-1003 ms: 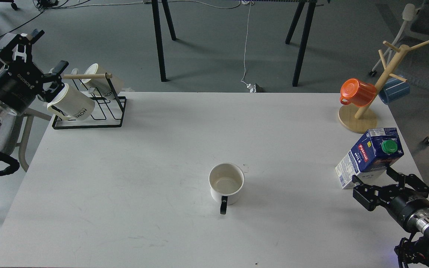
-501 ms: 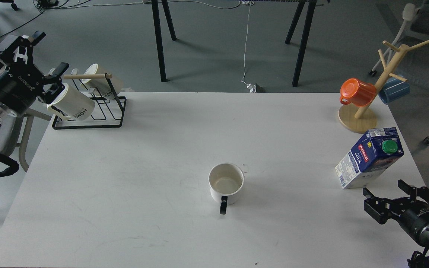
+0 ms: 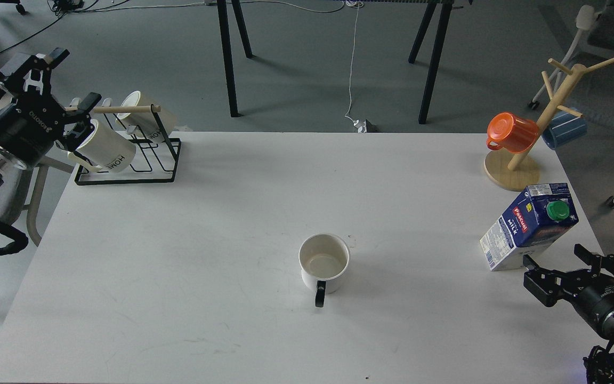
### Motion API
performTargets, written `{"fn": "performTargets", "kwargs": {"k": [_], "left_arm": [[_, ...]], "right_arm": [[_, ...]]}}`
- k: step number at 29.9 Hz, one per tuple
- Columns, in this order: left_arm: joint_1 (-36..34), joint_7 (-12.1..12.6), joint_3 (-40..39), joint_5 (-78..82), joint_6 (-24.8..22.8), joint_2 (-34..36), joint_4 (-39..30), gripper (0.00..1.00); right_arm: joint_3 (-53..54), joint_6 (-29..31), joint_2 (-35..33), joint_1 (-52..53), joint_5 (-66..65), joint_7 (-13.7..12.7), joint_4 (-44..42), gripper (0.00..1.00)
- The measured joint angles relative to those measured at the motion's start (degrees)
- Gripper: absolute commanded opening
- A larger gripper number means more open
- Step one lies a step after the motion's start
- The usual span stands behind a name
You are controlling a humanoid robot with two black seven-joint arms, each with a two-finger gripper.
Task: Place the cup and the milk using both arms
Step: 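Reach the right gripper toward the base of the milk carton, then close the right gripper around the milk carton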
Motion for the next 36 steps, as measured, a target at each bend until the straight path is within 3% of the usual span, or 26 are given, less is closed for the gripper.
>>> {"fn": "performTargets", "kwargs": {"k": [36], "left_arm": [[0.7,0.0,0.0,0.5,0.0,-0.4,0.1,0.93]], "right_arm": [[1.5,0.0,7.0,1.0,-2.4,0.2,-3.7,0.99]]}}
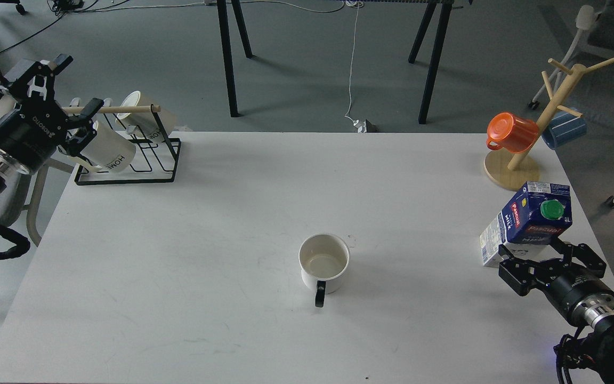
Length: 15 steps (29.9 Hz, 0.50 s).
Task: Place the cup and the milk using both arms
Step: 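Close the right gripper around the milk carton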
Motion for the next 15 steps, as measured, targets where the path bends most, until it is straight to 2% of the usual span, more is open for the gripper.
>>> {"fn": "performTargets", "kwargs": {"k": [15], "left_arm": [[0.9,0.0,0.0,0.5,0.0,-0.4,0.1,0.93]], "right_arm": [[1.3,0.0,3.1,0.1,0.0,0.0,-3.0,0.99]]}}
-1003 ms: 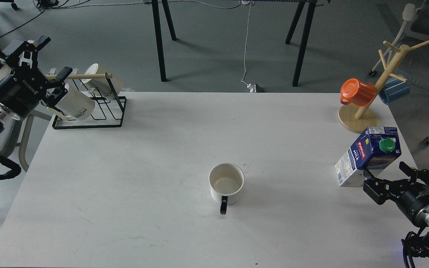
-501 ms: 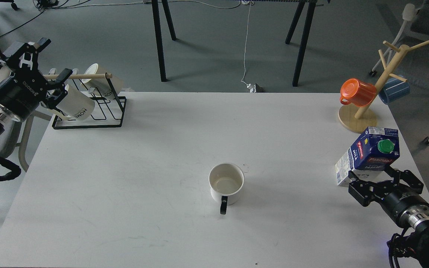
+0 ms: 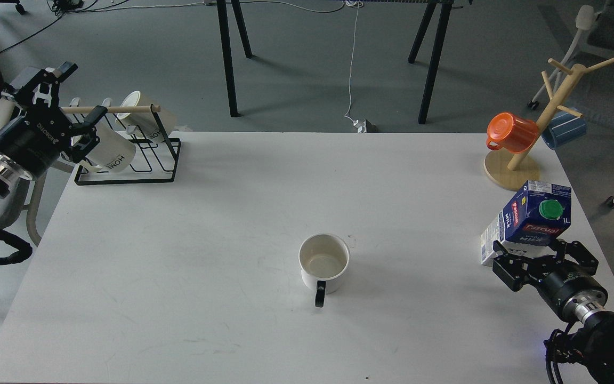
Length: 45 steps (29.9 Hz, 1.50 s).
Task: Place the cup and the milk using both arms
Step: 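Close the right gripper around the milk carton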
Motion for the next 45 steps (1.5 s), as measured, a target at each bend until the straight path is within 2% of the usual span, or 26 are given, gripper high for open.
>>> {"fn": "performTargets", "kwargs": {"k": [15,28,37,41,45], "left_arm": [[0.1,0.0,0.0,0.0,0.0,-0.1,1.2,0.94],[0.1,0.0,0.0,0.0,0.0,-0.6,1.3,0.94],[0.0,0.0,0.0,0.0,0.0,-0.6,1.3,0.94],[0.0,0.0,0.0,0.0,0.0,-0.6,1.3,0.94],[0.1,0.0,0.0,0.0,0.0,-0.6,1.3,0.94]], "right_arm": [[1.1,0.0,2.8,-0.1,0.0,0.0,-1.6,0.97],[1.1,0.0,2.9,-0.6,-0.8,0.1,-1.6,0.90],[1.2,0.0,2.9,-0.8,-0.8,0.2,-2.2,0.81],[1.2,0.0,2.9,-0.8,-0.8,0.4,-2.3,0.72],[1.2,0.0,3.1,-0.8,-0.9,0.8,-2.3,0.69]]}}
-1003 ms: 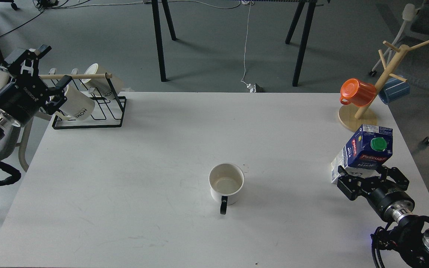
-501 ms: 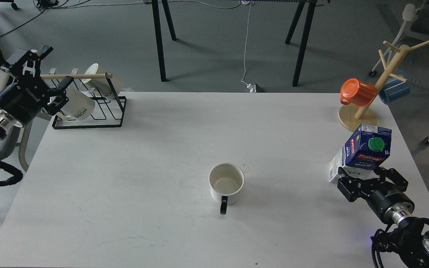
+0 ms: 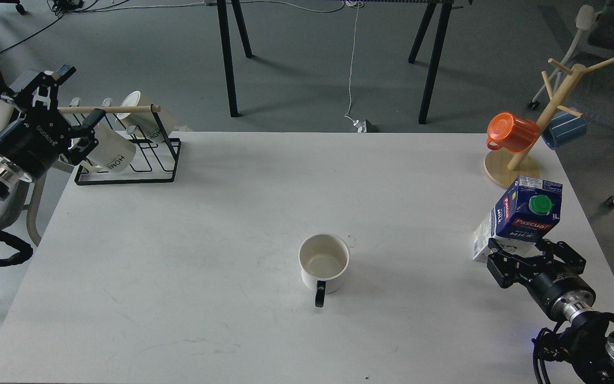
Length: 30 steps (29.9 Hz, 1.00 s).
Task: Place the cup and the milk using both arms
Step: 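Close the right gripper around the milk carton, then lift and carry the milk carton with the right gripper beside the mug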
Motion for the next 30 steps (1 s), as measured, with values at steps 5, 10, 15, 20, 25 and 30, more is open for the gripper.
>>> {"fn": "performTargets", "kwargs": {"k": [5,10,15,20,25,30], "left_arm": [[0.0,0.0,0.0,0.0,0.0,0.0,0.5,0.94],[0.1,0.0,0.0,0.0,0.0,-0.1,0.7,0.94],[0.1,0.0,0.1,0.0,0.0,-0.1,0.7,0.94],[0.1,0.0,0.1,0.0,0.0,-0.1,0.8,0.94],[0.1,0.0,0.1,0.0,0.0,-0.1,0.8,0.94],[0.5,0.0,0.1,0.1,0.0,-0.1,0.8,0.94]], "right_arm": [[0.0,0.0,0.1,-0.1,-0.1,0.1,0.0,0.67],[0.0,0.0,0.2,0.0,-0.2,0.1,0.0,0.66],[-0.1,0.0,0.2,0.0,-1.2,0.5,0.1,0.66],[0.4,0.0,0.6,0.0,-1.4,0.8,0.8,0.66],[0.8,0.0,0.6,-0.1,-1.5,0.9,1.6,0.66],[1.0,0.0,0.5,-0.1,-3.1,1.2,3.9,0.66]]}}
